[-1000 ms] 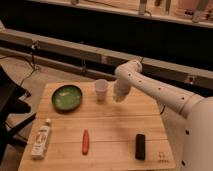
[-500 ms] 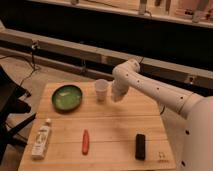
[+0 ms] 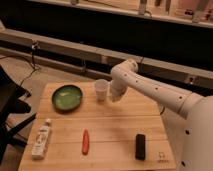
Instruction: Place the white sponge in the ceramic bowl
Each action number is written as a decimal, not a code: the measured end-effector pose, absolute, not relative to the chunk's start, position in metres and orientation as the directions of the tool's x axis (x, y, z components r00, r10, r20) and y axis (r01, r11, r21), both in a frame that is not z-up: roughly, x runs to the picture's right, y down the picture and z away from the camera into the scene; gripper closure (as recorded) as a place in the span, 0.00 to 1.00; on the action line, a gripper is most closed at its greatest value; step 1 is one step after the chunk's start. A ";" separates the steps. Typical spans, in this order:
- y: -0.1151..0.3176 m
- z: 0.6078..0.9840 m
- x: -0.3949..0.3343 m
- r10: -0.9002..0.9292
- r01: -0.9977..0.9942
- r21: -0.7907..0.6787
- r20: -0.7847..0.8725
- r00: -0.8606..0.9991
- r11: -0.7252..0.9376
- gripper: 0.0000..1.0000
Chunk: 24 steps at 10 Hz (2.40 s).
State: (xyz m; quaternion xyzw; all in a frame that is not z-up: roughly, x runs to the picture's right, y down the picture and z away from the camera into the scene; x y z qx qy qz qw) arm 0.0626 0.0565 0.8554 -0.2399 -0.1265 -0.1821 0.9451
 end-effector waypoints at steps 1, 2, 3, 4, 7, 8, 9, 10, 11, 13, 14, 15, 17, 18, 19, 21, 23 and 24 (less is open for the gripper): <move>0.056 0.855 0.060 -0.287 0.410 -0.404 0.330 0.899 0.818 1.00; 0.056 0.854 0.058 -0.294 0.417 -0.399 0.334 0.895 0.816 1.00; 0.055 0.853 0.056 -0.299 0.422 -0.396 0.337 0.893 0.815 1.00; 0.055 0.852 0.054 -0.303 0.427 -0.393 0.340 0.890 0.814 1.00; 0.053 0.850 0.042 -0.323 0.451 -0.379 0.355 0.877 0.808 1.00; 0.052 0.849 0.042 -0.327 0.455 -0.375 0.357 0.875 0.808 1.00; 0.052 0.848 0.039 -0.332 0.461 -0.372 0.361 0.871 0.806 1.00; 0.051 0.848 0.034 -0.339 0.470 -0.366 0.367 0.866 0.803 1.00; 0.051 0.847 0.030 -0.346 0.479 -0.362 0.373 0.861 0.800 1.00; 0.050 0.846 0.018 -0.361 0.496 -0.351 0.384 0.850 0.794 1.00; 0.049 0.845 0.014 -0.368 0.505 -0.345 0.390 0.844 0.791 1.00; 0.048 0.844 0.013 -0.373 0.510 -0.341 0.393 0.841 0.790 1.00; 0.047 0.843 0.004 -0.387 0.527 -0.333 0.403 0.829 0.782 1.00; 0.046 0.841 -0.002 -0.394 0.536 -0.326 0.411 0.822 0.778 1.00; 0.045 0.841 -0.008 -0.403 0.547 -0.320 0.418 0.814 0.774 1.00; 0.044 0.840 -0.017 -0.414 0.561 -0.311 0.428 0.803 0.767 1.00; 0.043 0.838 -0.020 -0.420 0.571 -0.305 0.438 0.795 0.762 1.00; 0.041 0.836 -0.026 -0.425 0.576 -0.300 0.442 0.790 0.760 1.00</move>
